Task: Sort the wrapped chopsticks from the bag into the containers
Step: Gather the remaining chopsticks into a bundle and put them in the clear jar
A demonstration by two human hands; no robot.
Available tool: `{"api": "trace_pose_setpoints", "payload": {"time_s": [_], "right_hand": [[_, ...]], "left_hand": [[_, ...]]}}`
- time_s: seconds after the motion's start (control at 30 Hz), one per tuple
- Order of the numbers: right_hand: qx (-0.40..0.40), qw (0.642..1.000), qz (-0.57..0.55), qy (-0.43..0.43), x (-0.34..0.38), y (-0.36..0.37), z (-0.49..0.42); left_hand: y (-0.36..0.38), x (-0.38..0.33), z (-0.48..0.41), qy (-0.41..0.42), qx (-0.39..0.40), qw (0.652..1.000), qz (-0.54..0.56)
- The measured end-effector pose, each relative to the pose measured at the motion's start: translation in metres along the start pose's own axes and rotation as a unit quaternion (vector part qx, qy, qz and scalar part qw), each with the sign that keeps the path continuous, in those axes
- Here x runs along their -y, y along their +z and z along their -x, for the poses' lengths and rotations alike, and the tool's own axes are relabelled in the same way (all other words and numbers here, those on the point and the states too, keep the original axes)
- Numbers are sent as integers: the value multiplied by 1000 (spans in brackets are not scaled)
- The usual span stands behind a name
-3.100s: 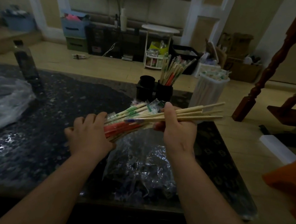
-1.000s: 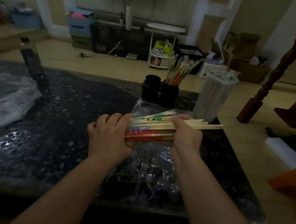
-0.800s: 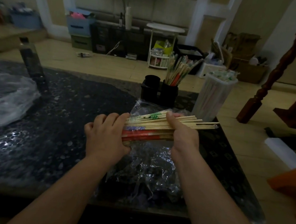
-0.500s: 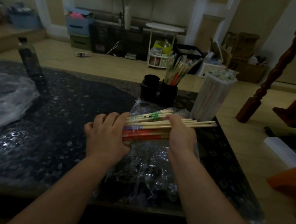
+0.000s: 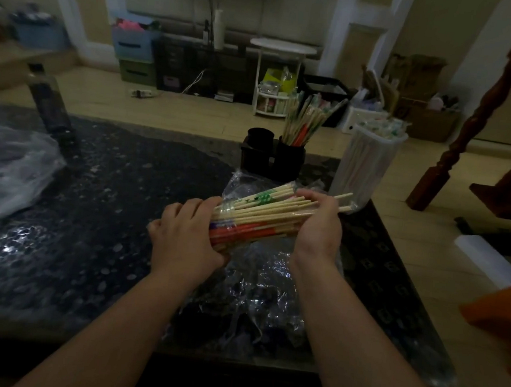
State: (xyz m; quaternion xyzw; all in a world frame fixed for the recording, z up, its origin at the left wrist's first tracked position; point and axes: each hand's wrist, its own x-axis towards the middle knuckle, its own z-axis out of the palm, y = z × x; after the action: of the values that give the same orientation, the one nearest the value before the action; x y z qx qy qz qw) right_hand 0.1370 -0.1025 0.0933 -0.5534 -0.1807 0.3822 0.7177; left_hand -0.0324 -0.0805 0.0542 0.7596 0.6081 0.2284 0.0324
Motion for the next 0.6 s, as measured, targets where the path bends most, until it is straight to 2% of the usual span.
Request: {"api": "trace_pose_setpoints", "payload": {"time_s": [0.1,0.2,0.37,0.5,0.6], "right_hand": [[21,997,62,-44,-7,4,-3],[50,996,34,-65,-6,3,-1],[-26,991,35,-126,2,-4,-5],[-10,947,211,-241,-1,-6,-4],[107,895,358,-244,-10,-2,-1]], "left_hand": [[0,0,0,-3,-5,1000,6],[0,2,-1,-14,10,1000,13],[-3,3,-3,-21,8,1000,17],[-3,5,-3,-27,6,1000,15],[-2,4,-2,-23,-1,1000,-5]]}}
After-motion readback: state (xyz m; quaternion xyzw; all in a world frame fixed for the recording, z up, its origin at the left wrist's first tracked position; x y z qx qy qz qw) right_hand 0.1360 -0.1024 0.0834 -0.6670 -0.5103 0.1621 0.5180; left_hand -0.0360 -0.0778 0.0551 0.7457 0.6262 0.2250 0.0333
